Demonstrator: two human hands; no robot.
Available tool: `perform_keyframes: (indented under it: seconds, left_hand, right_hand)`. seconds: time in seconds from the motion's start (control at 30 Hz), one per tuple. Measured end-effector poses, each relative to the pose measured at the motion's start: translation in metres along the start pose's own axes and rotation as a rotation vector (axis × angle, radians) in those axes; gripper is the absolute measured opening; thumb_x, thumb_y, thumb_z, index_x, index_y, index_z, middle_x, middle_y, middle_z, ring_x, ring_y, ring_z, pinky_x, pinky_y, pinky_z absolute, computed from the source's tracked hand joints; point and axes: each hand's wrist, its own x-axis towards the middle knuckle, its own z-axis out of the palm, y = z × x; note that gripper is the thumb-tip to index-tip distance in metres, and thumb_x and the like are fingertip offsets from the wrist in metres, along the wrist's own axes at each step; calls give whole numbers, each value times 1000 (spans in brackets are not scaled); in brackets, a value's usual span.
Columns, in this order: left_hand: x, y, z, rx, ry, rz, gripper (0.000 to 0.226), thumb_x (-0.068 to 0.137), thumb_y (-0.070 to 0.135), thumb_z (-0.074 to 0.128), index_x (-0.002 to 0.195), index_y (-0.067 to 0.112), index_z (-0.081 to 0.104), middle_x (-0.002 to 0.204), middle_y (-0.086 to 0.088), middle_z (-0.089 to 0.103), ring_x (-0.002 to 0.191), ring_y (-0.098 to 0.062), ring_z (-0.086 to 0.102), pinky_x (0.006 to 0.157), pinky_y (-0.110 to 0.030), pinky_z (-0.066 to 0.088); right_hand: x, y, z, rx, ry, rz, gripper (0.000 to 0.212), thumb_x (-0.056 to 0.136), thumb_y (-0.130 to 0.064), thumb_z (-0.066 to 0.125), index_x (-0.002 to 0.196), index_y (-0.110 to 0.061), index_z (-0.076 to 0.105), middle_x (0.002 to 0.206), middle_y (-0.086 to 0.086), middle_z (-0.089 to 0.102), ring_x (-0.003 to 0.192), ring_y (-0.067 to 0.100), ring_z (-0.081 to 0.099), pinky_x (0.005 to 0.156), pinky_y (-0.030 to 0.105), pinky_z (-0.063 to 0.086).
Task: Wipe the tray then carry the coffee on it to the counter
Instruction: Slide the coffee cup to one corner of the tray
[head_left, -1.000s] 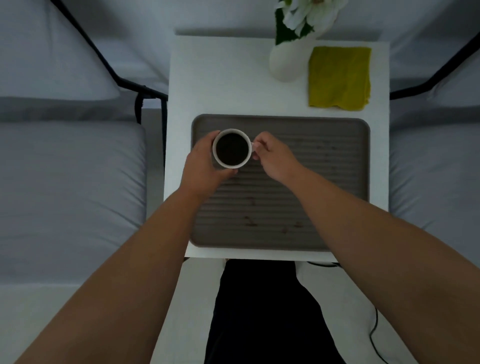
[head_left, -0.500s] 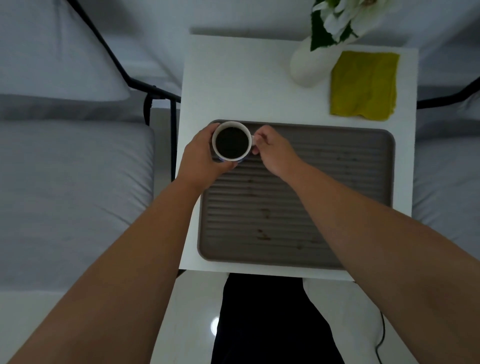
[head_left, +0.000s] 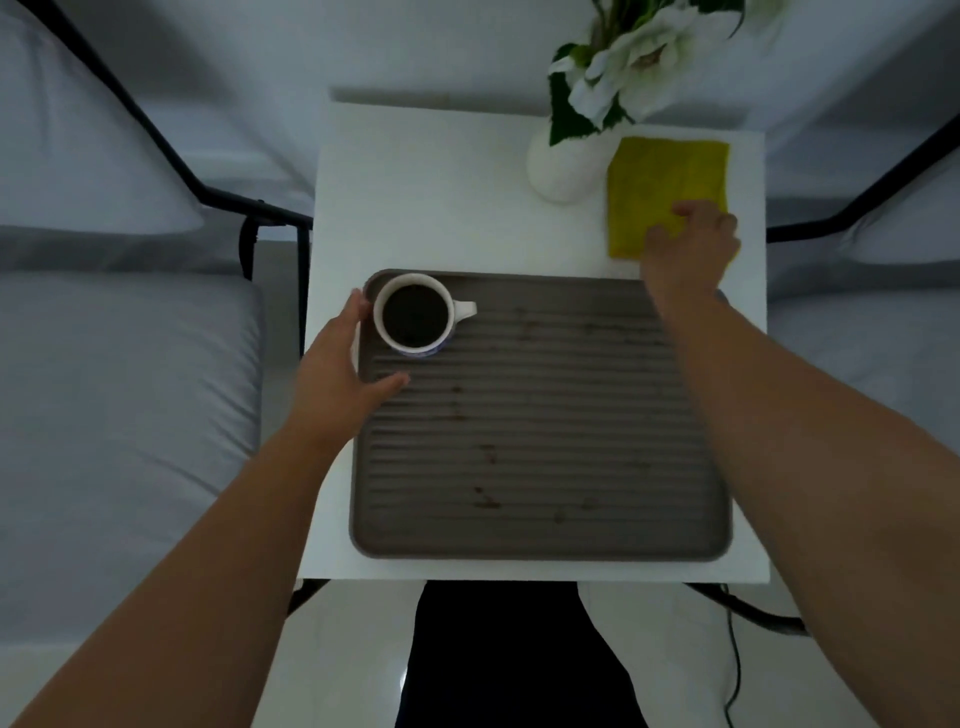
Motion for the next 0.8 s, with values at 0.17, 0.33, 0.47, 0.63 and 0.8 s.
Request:
perform_keyframes:
  seconds: [0.17, 0.33, 0.47, 0.63, 0.8]
  left_hand:
    - [-23, -19, 9, 22, 26, -65, 85, 82, 12, 74, 152, 14, 26, 150, -12, 38, 127, -25, 50, 102, -33, 41]
    - [-29, -13, 24, 13, 108, -138, 58, 96, 14, 53, 150, 15, 32, 135, -14, 44, 98, -18, 55, 94, -30, 45]
    - [-34, -11, 38, -3, 218, -210, 52, 100, 17, 43, 150, 25, 32, 114, -11, 43, 94, -16, 47, 91, -25, 36]
    - [-38, -5, 45, 16, 268, -247, 51, 102, 17, 40, 151, 25, 31, 109, -6, 38, 95, -15, 43, 91, -23, 35]
    - [-48, -3, 49, 15, 244, -270, 54, 98, 8, 42, 151, 9, 29, 131, -21, 40, 118, -32, 44, 103, -26, 30]
  right_hand:
    - [34, 23, -10, -151, -149, 335, 84, 84, -40, 59, 149, -11, 15, 155, 11, 19, 141, 31, 19, 113, 41, 20]
    - [39, 14, 1, -137, -224, 308, 99, 83, -36, 64, 151, -14, -3, 157, 8, 16, 140, 32, 21, 114, 43, 20]
    - [50, 4, 0, 380, -189, 496, 52, 99, -24, 40, 144, -1, 27, 146, 14, 39, 132, 26, 40, 106, 33, 36]
    - [40, -2, -21, 565, -131, 258, 11, 82, -12, 62, 72, -12, 63, 67, -4, 57, 70, 12, 60, 58, 18, 47]
    - [-6, 2, -65, 705, 15, 15, 35, 75, -23, 71, 96, 5, 64, 103, 6, 63, 85, 4, 61, 81, 26, 55]
